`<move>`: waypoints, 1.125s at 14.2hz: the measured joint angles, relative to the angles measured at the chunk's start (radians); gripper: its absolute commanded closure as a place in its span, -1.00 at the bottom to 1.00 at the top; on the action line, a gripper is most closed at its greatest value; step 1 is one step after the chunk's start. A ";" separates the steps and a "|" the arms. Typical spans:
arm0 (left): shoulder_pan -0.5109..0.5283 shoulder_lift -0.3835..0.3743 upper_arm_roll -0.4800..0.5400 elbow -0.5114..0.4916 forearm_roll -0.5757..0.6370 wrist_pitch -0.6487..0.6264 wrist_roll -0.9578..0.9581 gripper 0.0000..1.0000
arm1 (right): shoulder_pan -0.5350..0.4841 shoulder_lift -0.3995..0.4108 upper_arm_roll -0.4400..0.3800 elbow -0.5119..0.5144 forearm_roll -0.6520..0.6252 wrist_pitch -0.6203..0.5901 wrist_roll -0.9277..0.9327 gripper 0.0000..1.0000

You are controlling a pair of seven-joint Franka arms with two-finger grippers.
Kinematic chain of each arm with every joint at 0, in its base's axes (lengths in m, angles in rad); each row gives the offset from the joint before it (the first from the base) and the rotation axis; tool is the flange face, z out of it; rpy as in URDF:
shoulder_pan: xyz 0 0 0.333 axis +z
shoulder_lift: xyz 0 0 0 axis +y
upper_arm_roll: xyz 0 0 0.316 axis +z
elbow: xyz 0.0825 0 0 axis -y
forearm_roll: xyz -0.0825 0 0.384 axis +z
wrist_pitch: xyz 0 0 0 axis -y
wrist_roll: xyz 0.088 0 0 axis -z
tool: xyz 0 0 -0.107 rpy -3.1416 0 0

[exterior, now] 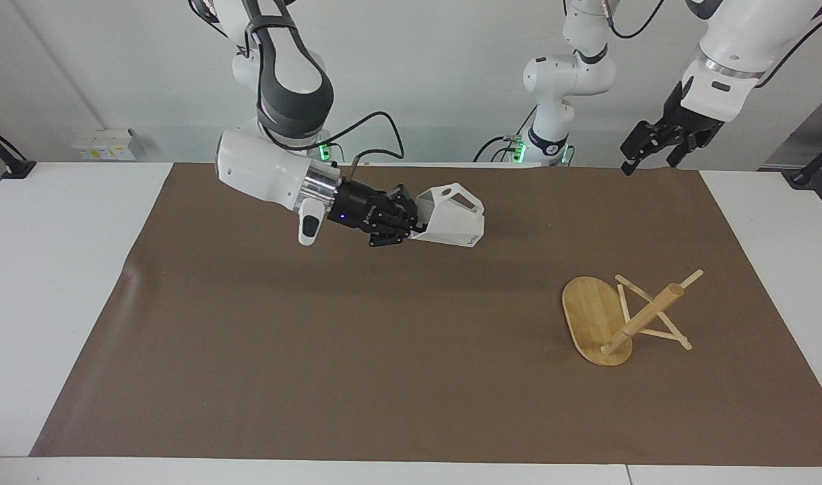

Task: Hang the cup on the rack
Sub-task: 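Carry the cup toward the rack while the left gripper reaches the cup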

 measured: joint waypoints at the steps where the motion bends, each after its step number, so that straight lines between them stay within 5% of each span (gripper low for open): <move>1: -0.001 0.000 0.000 0.000 -0.032 0.009 -0.074 -1.00 | 0.000 0.000 0.014 -0.002 0.022 0.019 0.000 1.00; 7: -0.003 0.000 -0.015 -0.039 -0.204 0.143 -0.581 -1.00 | -0.001 0.000 0.057 -0.004 0.078 0.073 0.016 1.00; 12: -0.006 0.004 -0.037 -0.060 -0.306 0.239 -1.036 -1.00 | 0.000 0.005 0.174 -0.004 0.146 0.261 0.023 1.00; 16: -0.006 0.051 -0.039 -0.066 -0.402 0.240 -1.150 -1.00 | 0.000 0.014 0.223 -0.004 0.147 0.293 0.026 1.00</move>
